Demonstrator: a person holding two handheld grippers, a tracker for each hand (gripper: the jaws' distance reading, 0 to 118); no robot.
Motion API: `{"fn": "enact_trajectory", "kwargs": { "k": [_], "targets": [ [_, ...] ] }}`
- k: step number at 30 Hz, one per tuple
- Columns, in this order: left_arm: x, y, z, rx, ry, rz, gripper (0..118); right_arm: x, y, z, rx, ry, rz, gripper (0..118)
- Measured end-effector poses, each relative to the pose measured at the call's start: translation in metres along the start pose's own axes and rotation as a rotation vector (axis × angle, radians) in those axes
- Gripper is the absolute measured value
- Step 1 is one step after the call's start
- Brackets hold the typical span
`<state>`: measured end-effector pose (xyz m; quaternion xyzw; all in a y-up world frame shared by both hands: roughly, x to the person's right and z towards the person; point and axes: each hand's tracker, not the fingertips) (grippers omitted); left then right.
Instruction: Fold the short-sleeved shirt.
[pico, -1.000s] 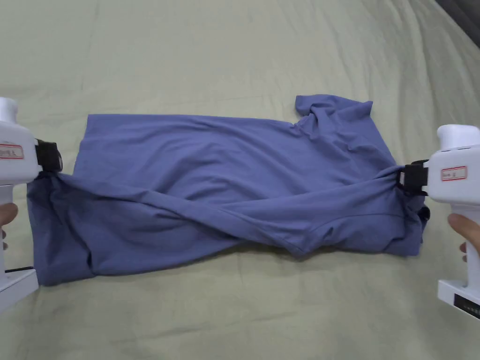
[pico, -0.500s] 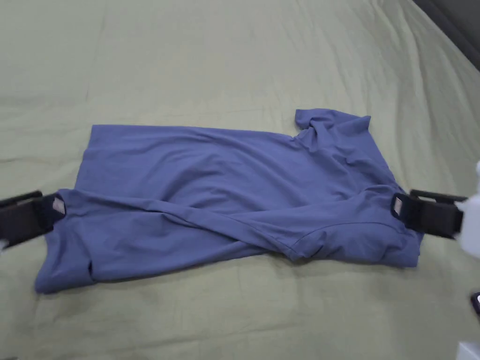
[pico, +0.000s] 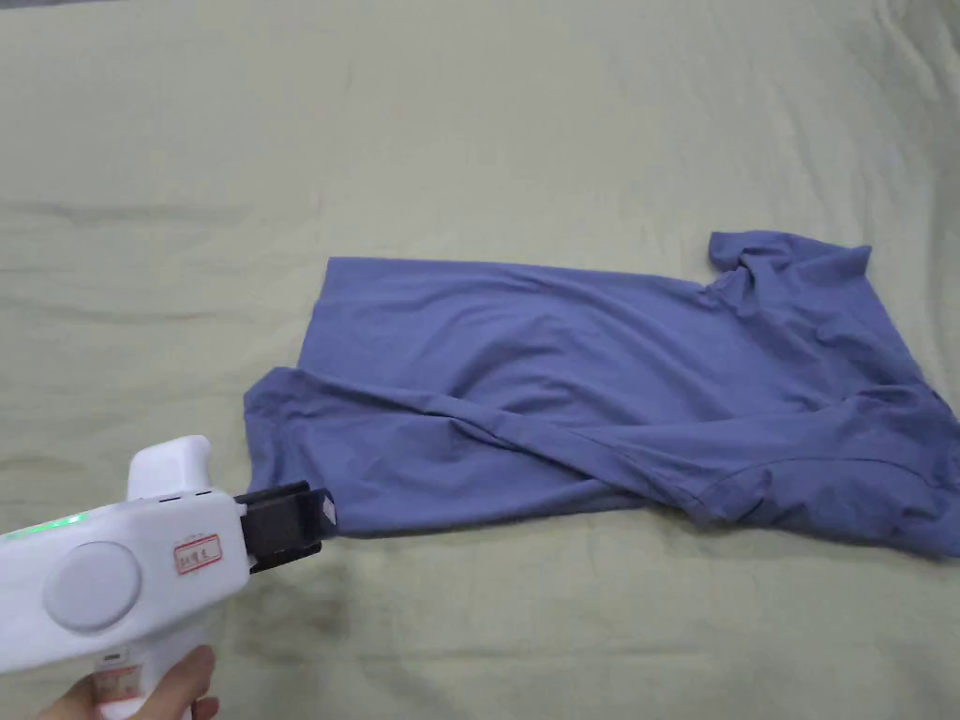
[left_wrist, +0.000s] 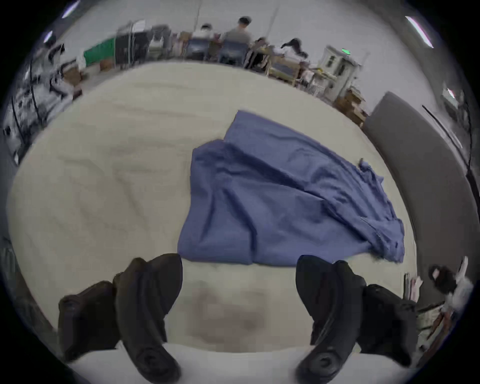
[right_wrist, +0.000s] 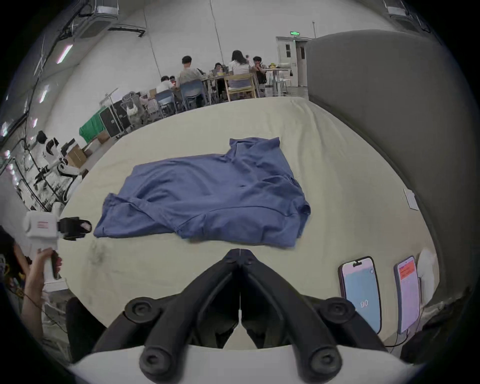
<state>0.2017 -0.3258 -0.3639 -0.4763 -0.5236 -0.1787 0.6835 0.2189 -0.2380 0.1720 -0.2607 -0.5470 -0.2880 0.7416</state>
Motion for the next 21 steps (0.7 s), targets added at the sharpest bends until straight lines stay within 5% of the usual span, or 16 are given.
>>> {"fn": "enact_trajectory", "kwargs": {
  "k": [6, 8, 10, 11, 13, 14, 16, 17, 21],
  "targets": [
    [-0.005, 0.014, -0.053, -0.051, 0.032, -0.047, 93, -0.005, 0.007, -0.025, -0.035, 0.005, 0.009, 3],
    [0.003, 0.01, -0.046, -0.015, 0.09, -0.177, 67, -0.006, 0.006, -0.034, -0.052, 0.001, 0.014, 3],
    [0.001, 0.016, -0.028, -0.004, 0.036, -0.152, 3, -0.005, 0.007, -0.043, -0.065, 0.001, 0.016, 3],
    [0.0, 0.019, -0.021, 0.012, -0.084, -0.111, 3, -0.003, 0.007, -0.047, -0.076, 0.009, 0.01, 3],
    [0.023, 0.029, 0.001, 0.03, 0.001, -0.21, 3, 0.001, 0.01, -0.055, -0.098, 0.025, -0.004, 3],
    [0.033, 0.031, 0.012, 0.081, 0.032, -0.252, 3, 0.002, 0.013, -0.058, -0.096, 0.024, -0.007, 15],
    [0.045, 0.044, 0.025, 0.11, -0.016, -0.262, 3, 0.015, 0.017, -0.07, -0.096, -0.012, -0.037, 99],
    [0.047, 0.049, 0.03, 0.118, -0.034, -0.246, 3, 0.023, 0.02, -0.082, -0.108, -0.032, -0.069, 113],
    [0.047, 0.059, 0.033, 0.129, -0.062, -0.218, 3, 0.064, 0.026, -0.127, -0.153, -0.041, -0.247, 111]
  ]
}}
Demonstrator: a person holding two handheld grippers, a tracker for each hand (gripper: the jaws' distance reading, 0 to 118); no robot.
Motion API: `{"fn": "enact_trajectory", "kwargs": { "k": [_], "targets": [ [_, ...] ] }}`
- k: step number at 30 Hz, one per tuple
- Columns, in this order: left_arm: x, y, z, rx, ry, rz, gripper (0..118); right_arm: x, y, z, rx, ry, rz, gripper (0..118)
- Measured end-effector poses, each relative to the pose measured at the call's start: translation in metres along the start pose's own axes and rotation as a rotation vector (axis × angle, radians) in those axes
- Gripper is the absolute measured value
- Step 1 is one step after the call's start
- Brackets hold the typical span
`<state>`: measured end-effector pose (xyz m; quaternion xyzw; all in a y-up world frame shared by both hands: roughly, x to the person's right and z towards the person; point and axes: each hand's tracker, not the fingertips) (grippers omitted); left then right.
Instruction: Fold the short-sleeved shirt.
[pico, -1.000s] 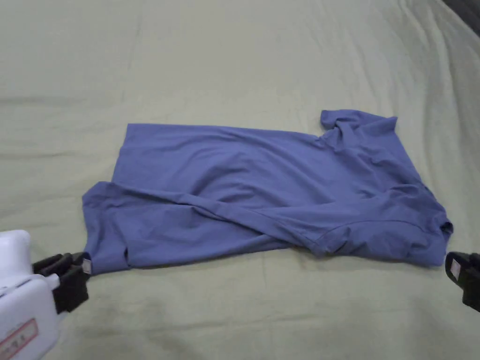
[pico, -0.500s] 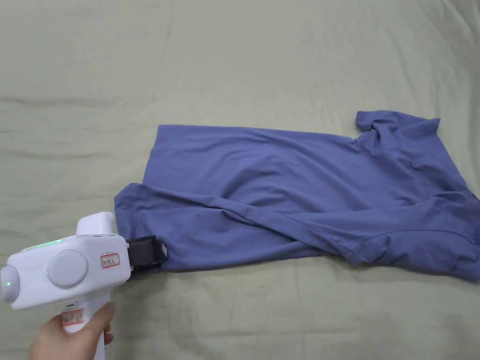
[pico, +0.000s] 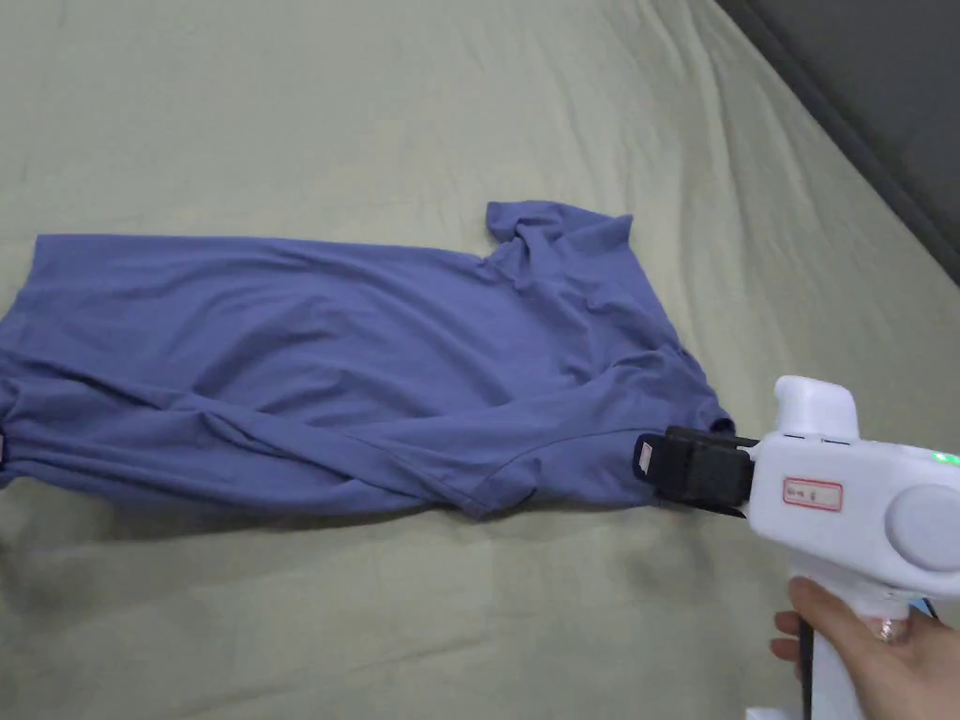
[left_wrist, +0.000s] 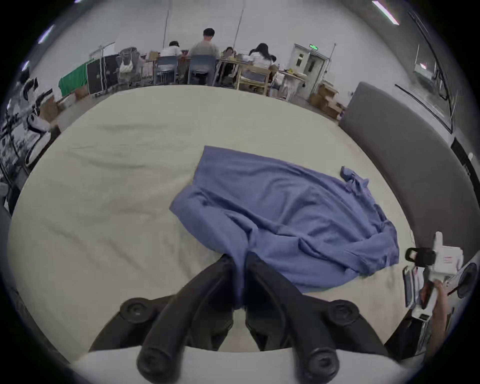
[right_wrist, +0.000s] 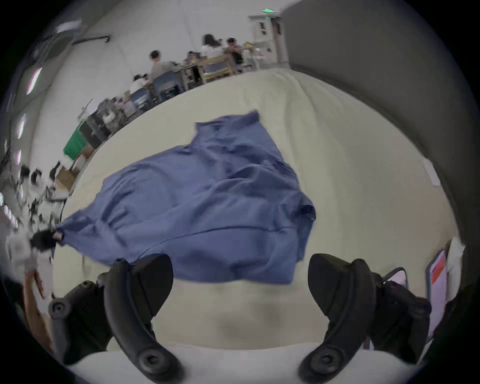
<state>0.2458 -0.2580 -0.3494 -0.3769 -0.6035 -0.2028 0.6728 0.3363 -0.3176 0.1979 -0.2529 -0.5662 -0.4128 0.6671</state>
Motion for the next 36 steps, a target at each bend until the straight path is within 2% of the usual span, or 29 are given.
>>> {"fn": "enact_trajectory", "kwargs": {
  "k": [1, 3, 4, 5, 6, 7, 8, 9, 10, 13, 18, 26, 30, 34, 35, 36],
  "targets": [
    [-0.002, 0.0, 0.0, -0.002, 0.002, 0.009, 3, 0.006, 0.003, -0.012, -0.024, -0.007, -0.031, 111],
    [-0.009, -0.002, -0.009, -0.013, -0.012, 0.047, 3, 0.013, 0.006, -0.037, -0.071, -0.025, -0.041, 111],
    [-0.012, -0.002, -0.011, -0.02, -0.018, 0.065, 3, 0.012, 0.006, -0.048, -0.091, -0.024, -0.011, 111],
    [-0.014, -0.003, -0.014, -0.02, -0.022, 0.078, 3, 0.007, 0.005, -0.054, -0.099, -0.035, 0.038, 102],
    [-0.017, -0.003, -0.015, -0.024, -0.033, 0.098, 3, -0.001, 0.004, -0.056, -0.098, -0.094, 0.103, 98],
    [-0.016, -0.002, -0.016, -0.026, -0.04, 0.107, 3, -0.01, 0.002, -0.049, -0.057, -0.111, 0.211, 89],
    [-0.017, -0.002, -0.016, -0.022, -0.047, 0.117, 3, -0.017, 0.003, -0.039, -0.007, -0.063, 0.262, 48],
    [-0.018, -0.001, -0.014, -0.015, -0.055, 0.125, 3, -0.022, 0.006, -0.035, -0.007, -0.024, 0.252, 19],
    [-0.018, 0.0, -0.012, -0.014, -0.064, 0.132, 3, -0.032, 0.006, -0.033, -0.002, -0.03, 0.23, 18],
    [-0.02, 0.007, -0.001, 0.013, -0.092, 0.145, 3, -0.036, 0.019, -0.028, -0.022, -0.005, 0.254, 18],
    [-0.03, 0.013, 0.031, 0.03, -0.094, 0.1, 3, -0.02, 0.033, 0.029, 0.016, 0.133, 0.163, 18],
    [-0.025, -0.05, 0.083, -0.028, -0.023, 0.035, 3, -0.006, -0.002, 0.091, -0.038, 0.134, 0.183, 18],
    [-0.024, -0.104, 0.072, -0.152, 0.018, 0.05, 3, 0.005, -0.04, 0.083, -0.137, 0.088, 0.18, 18],
    [-0.033, -0.128, 0.046, -0.23, 0.02, 0.146, 3, 0.009, -0.059, 0.059, -0.202, 0.044, 0.197, 18],
    [-0.038, -0.13, 0.041, -0.231, 0.012, 0.184, 7, 0.007, -0.061, 0.056, -0.201, 0.031, 0.21, 22],
    [-0.045, -0.13, 0.037, -0.233, 0.006, 0.242, 21, 0.004, -0.06, 0.056, -0.192, -0.006, 0.221, 43]
  ]
}}
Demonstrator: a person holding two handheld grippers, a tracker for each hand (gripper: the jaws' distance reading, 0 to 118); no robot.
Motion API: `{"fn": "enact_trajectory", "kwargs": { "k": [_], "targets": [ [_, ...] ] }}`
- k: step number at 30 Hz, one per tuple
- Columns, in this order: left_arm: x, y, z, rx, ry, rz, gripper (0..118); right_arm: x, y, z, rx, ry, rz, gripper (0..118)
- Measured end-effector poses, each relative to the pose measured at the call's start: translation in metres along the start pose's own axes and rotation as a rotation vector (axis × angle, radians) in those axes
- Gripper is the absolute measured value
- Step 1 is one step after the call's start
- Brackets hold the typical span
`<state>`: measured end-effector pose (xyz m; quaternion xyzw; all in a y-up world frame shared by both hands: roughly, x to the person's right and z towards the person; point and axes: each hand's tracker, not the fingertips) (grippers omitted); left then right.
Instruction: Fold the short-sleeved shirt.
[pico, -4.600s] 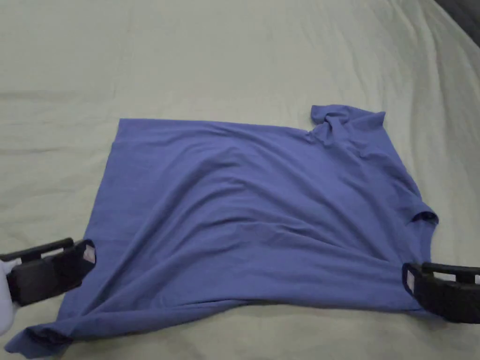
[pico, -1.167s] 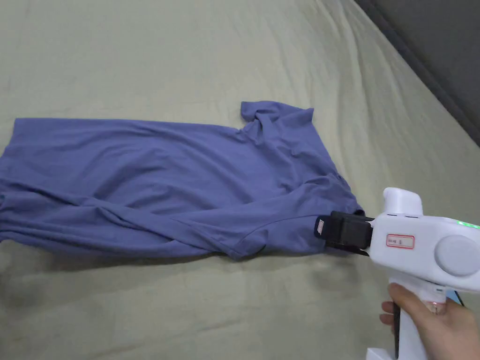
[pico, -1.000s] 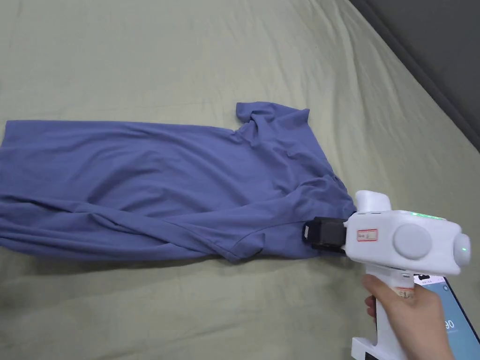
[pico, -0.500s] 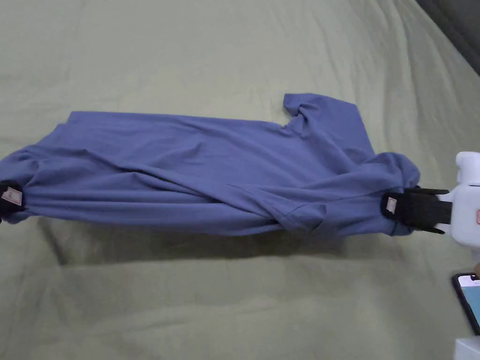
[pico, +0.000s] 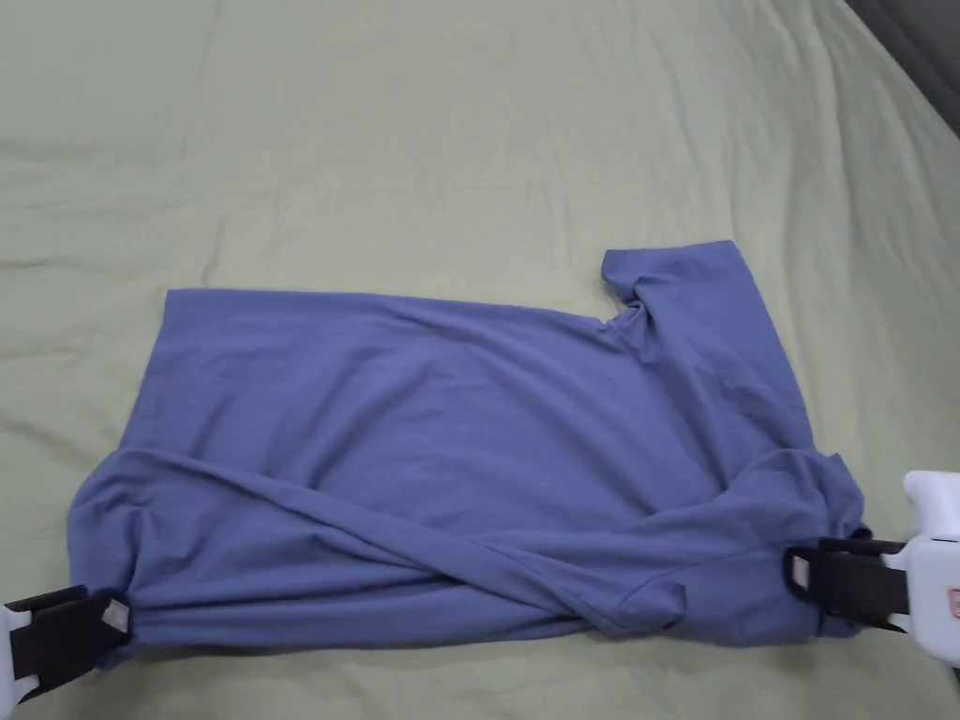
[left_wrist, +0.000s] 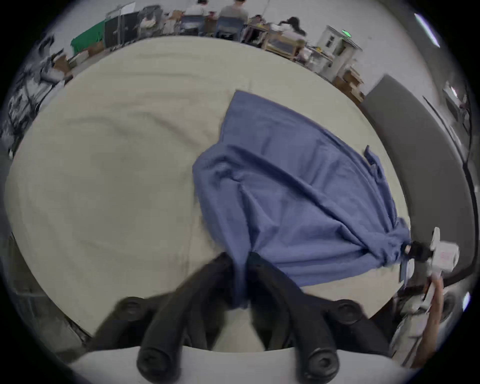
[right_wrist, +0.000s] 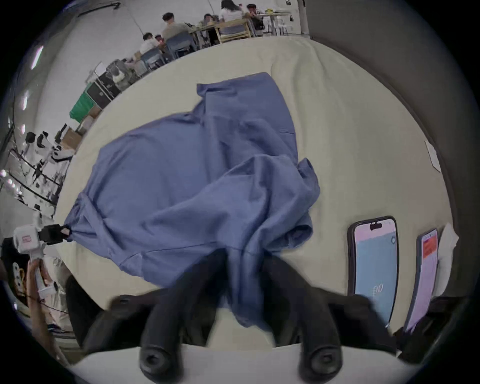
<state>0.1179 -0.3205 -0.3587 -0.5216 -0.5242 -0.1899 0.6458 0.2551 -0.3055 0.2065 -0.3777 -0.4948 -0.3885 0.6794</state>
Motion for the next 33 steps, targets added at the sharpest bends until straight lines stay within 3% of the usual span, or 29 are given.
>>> {"fn": "enact_trajectory", "kwargs": {
  "k": [1, 2, 6, 9, 10, 11, 12, 13, 15, 16, 22, 23, 25, 26, 27, 28, 33],
  "targets": [
    [-0.007, 0.001, -0.001, -0.012, -0.01, 0.055, 53, -0.003, 0.001, 0.0, -0.007, -0.034, 0.007, 82],
    [-0.012, 0.0, -0.001, -0.003, -0.016, 0.083, 97, -0.004, 0.002, 0.001, -0.013, -0.021, 0.02, 113],
    [-0.018, 0.003, 0.04, 0.086, -0.032, 0.139, 100, -0.006, 0.007, 0.035, 0.06, 0.01, -0.004, 115],
    [0.001, 0.011, 0.099, 0.24, -0.02, 0.062, 100, -0.022, 0.014, 0.073, 0.185, -0.005, 0.032, 114],
    [0.009, 0.015, 0.119, 0.298, -0.023, 0.024, 98, -0.03, 0.015, 0.087, 0.226, -0.002, 0.066, 108],
    [0.02, 0.014, 0.144, 0.371, -0.043, -0.02, 75, -0.039, 0.015, 0.103, 0.282, -0.004, 0.098, 83],
    [0.031, 0.011, 0.167, 0.486, -0.089, -0.096, 24, -0.048, 0.013, 0.118, 0.355, 0.009, 0.125, 40],
    [0.043, 0.012, 0.183, 0.581, -0.097, -0.159, 0, -0.055, 0.013, 0.128, 0.397, 0.031, 0.133, 3],
    [0.06, 0.014, 0.196, 0.676, 0.024, -0.217, 0, -0.062, 0.013, 0.135, 0.467, 0.023, 0.098, 3],
    [0.067, 0.026, 0.194, 0.622, 0.034, -0.279, 0, -0.064, 0.017, 0.136, 0.444, 0.033, 0.118, 3],
    [0.09, 0.068, 0.156, 0.537, 0.1, -0.313, 0, -0.062, 0.044, 0.115, 0.424, 0.025, 0.127, 3],
    [0.089, 0.081, 0.145, 0.535, 0.11, -0.319, 7, -0.06, 0.049, 0.111, 0.424, 0.025, 0.123, 3],
    [0.089, 0.118, 0.111, 0.478, 0.101, -0.262, 38, -0.058, 0.06, 0.102, 0.417, 0.022, 0.121, 3],
    [0.087, 0.138, 0.089, 0.421, 0.068, -0.228, 38, -0.058, 0.066, 0.097, 0.415, 0.016, 0.131, 3],
    [0.083, 0.16, 0.062, 0.347, 0.034, -0.217, 77, -0.058, 0.071, 0.093, 0.415, 0.012, 0.136, 3],
    [0.082, 0.178, 0.034, 0.293, 0.027, -0.198, 97, -0.057, 0.076, 0.089, 0.412, 0.013, 0.138, 3],
    [0.08, 0.235, -0.1, 0.06, 0.102, -0.19, 97, -0.054, 0.091, 0.067, 0.379, 0.021, 0.132, 3]
  ]
}}
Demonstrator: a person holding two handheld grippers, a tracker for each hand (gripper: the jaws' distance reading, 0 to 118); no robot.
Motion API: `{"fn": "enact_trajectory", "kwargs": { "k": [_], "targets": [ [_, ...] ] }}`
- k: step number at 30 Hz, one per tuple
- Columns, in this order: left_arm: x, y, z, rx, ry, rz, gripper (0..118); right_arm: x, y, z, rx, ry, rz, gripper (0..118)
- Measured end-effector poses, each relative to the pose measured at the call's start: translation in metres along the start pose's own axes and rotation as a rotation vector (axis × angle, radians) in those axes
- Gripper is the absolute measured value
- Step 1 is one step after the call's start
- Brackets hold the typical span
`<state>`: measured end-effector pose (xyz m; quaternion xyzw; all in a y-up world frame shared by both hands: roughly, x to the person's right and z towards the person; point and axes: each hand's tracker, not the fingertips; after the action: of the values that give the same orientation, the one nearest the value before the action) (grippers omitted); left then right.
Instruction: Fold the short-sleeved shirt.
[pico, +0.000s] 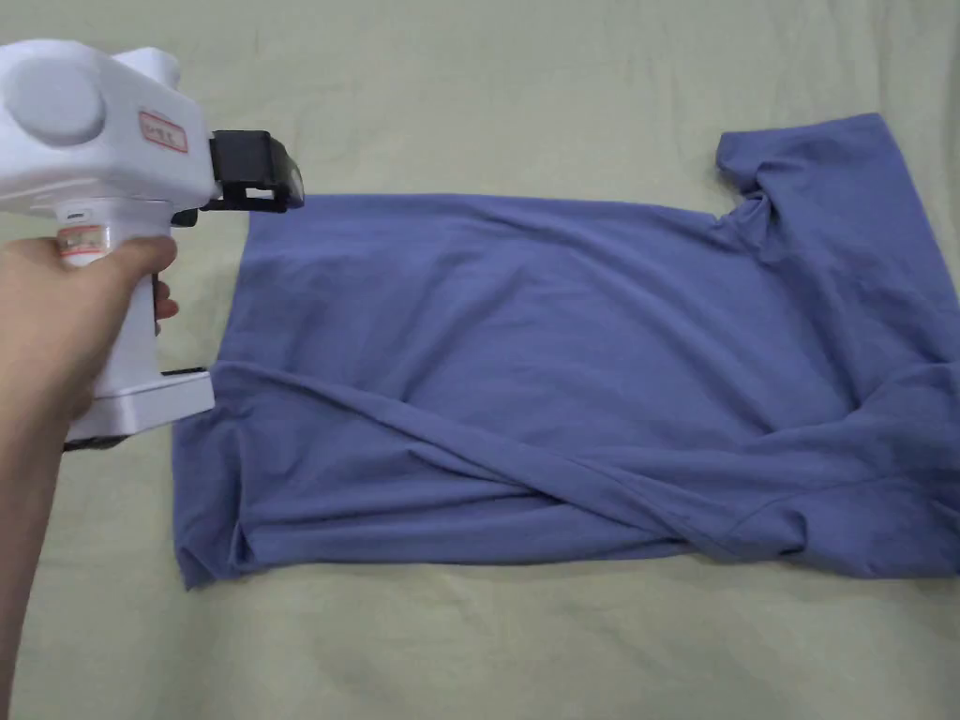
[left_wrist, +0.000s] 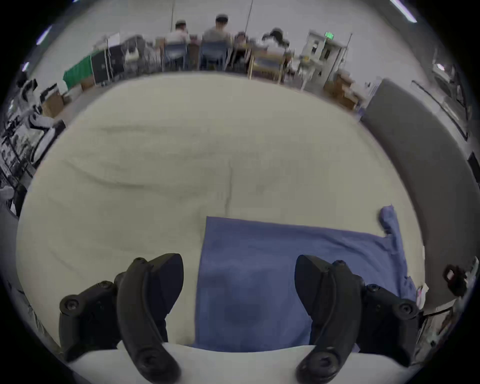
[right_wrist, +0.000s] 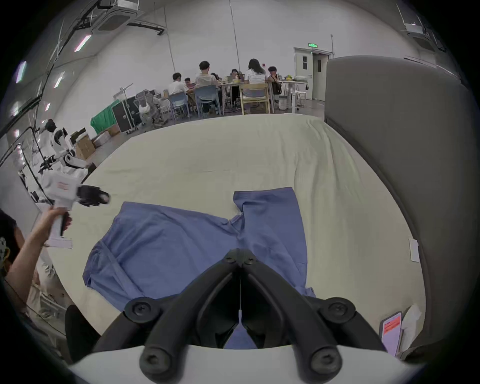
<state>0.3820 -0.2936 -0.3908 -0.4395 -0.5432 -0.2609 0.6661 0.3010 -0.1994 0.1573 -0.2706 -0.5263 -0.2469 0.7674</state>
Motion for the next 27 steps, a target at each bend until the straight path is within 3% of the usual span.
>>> {"fn": "enact_trajectory", "kwargs": {
  "k": [4, 5, 6, 7, 9, 11, 13, 14, 16, 17, 20, 23, 25, 27],
  "targets": [
    [0.002, 0.015, -0.065, -0.106, -0.001, -0.068, 97, 0.006, -0.003, -0.018, -0.043, -0.014, 0.002, 3],
    [0.003, 0.017, -0.076, -0.108, 0.035, -0.097, 90, 0.008, -0.004, -0.023, -0.053, -0.019, 0.003, 3],
    [0.001, 0.018, -0.08, -0.11, 0.061, -0.107, 71, 0.009, -0.005, -0.026, -0.061, -0.025, 0.005, 3],
    [0.003, 0.015, -0.08, -0.094, 0.047, -0.121, 63, 0.011, -0.006, -0.029, -0.069, -0.031, 0.006, 3],
    [0.011, 0.011, -0.065, -0.033, 0.023, -0.145, 0, 0.014, -0.009, -0.036, -0.081, -0.042, 0.005, 3],
    [0.03, -0.007, -0.04, -0.008, -0.046, -0.132, 0, 0.02, -0.008, -0.046, -0.099, -0.039, -0.007, 3],
    [0.045, -0.013, -0.021, 0.002, -0.054, -0.216, 0, 0.023, 0.001, -0.054, -0.111, -0.031, -0.008, 3],
    [0.047, -0.013, -0.001, 0.059, -0.053, -0.236, 0, 0.024, 0.008, -0.057, -0.11, -0.028, -0.006, 26],
    [0.053, -0.017, 0.033, 0.144, -0.057, -0.232, 0, 0.03, 0.027, -0.069, -0.107, -0.029, -0.015, 105],
    [0.052, -0.021, 0.047, 0.17, -0.089, -0.218, 0, 0.035, 0.036, -0.078, -0.109, -0.025, -0.025, 118],
    [0.04, -0.025, 0.069, 0.21, -0.1, -0.173, 0, 0.062, 0.057, -0.13, -0.166, 0.035, -0.147, 118],
    [0.026, -0.024, 0.075, 0.213, -0.103, -0.139, 0, 0.095, 0.062, -0.209, -0.336, -0.027, -0.278, 118],
    [0.021, -0.024, 0.07, 0.2, -0.108, -0.095, 0, 0.108, 0.058, -0.25, -0.391, -0.123, -0.317, 118],
    [0.019, -0.019, 0.065, 0.187, -0.104, -0.087, 0, 0.109, 0.054, -0.271, -0.426, -0.157, -0.292, 116]
  ]
}}
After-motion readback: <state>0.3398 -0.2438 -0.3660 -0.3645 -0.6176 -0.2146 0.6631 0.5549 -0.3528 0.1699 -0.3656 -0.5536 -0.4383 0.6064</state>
